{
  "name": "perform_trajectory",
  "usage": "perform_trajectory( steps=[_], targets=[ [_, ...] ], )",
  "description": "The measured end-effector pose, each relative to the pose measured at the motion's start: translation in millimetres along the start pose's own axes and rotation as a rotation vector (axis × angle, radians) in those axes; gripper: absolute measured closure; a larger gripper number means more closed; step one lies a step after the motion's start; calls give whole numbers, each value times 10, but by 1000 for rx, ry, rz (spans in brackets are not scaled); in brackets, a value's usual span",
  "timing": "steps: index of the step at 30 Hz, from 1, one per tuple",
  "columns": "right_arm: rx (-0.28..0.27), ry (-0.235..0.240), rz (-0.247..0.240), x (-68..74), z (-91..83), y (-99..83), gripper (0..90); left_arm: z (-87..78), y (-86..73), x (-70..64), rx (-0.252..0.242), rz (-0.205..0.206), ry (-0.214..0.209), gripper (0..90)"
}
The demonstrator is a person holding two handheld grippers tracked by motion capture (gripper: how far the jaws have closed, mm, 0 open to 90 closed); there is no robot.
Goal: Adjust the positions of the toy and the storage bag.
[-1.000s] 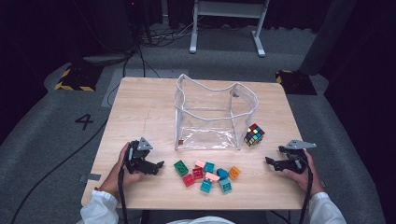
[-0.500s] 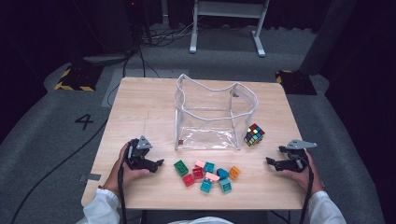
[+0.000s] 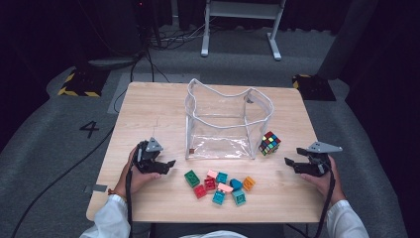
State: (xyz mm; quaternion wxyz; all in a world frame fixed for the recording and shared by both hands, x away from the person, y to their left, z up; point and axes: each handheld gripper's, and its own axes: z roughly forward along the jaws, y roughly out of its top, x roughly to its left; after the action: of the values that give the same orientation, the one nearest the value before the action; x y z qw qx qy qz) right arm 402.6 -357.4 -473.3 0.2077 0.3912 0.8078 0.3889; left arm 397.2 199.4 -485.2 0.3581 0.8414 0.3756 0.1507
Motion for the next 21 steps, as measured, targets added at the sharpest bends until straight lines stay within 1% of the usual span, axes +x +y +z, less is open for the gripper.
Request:
perform_trajectory(
  steps=[1, 2, 3, 4, 5, 6, 7, 8, 9, 10, 11, 12, 13, 14, 15, 16, 17, 18, 19, 20, 21],
  targets=[
    [-10, -1, -12, 26, -13, 76, 318, -2, 59, -8, -19, 5, -4, 203],
    [-14, -3, -29, 39, -19, 114, 328, -1, 91, -15, -25, 5, -3, 205],
    [-22, -1, -36, 54, -25, 155, 339, 3, 121, -22, -28, 8, -12, 208],
    [-31, 3, -45, 68, -27, 194, 352, 3, 121, -22, -28, 8, -12, 214],
    [-42, 10, -41, 86, -29, 237, 363, 9, 152, -31, -36, 12, -15, 221],
    [-42, 10, -41, 86, -29, 237, 363, 20, 182, -43, -44, 17, -15, 221],
    [-60, 25, -54, 122, -29, 321, 379, 28, 210, -62, -49, 18, -19, 233],
    [-65, 32, -62, 152, -27, 363, 387, 50, 266, -99, -49, 29, -30, 237],
    [-70, 33, -72, 183, -22, 405, 392, 57, 293, -117, -54, 38, -30, 241],
    [-70, 33, -72, 183, -22, 405, 392, 57, 293, -117, -54, 38, -30, 242],
    [-73, 35, -82, 216, -13, 446, 397, 65, 318, -135, -59, 40, -42, 242],
    [-83, 54, -98, 282, 13, 527, 409, 77, 368, -170, -77, 44, -43, 257],
    [-90, 62, -104, 320, 34, 566, 412, 80, 394, -183, -82, 50, -45, 259],
    [-90, 62, -104, 320, 34, 566, 412, 80, 394, -183, -82, 50, -45, 260],
    [-97, 82, -125, 390, 81, 634, 429, 91, 416, -204, -84, 48, -58, 266],
    [-97, 96, -132, 419, 107, 664, 431, 108, 454, -251, -88, 70, -44, 277],
    [-96, 109, -134, 454, 133, 691, 432, 121, 472, -268, -90, 80, -48, 281],
    [-96, 109, -134, 454, 133, 691, 432, 121, 472, -268, -90, 80, -48, 281],
    [-95, 122, -149, 522, 180, 738, 434, 128, 490, -281, -84, 79, -59, 285],
    [-95, 122, -149, 522, 180, 738, 434, 137, 504, -297, -86, 79, -65, 285],
    [-101, 136, -157, 582, 222, 776, 434, 139, 542, -311, -90, 91, -70, 291]
  ],
)
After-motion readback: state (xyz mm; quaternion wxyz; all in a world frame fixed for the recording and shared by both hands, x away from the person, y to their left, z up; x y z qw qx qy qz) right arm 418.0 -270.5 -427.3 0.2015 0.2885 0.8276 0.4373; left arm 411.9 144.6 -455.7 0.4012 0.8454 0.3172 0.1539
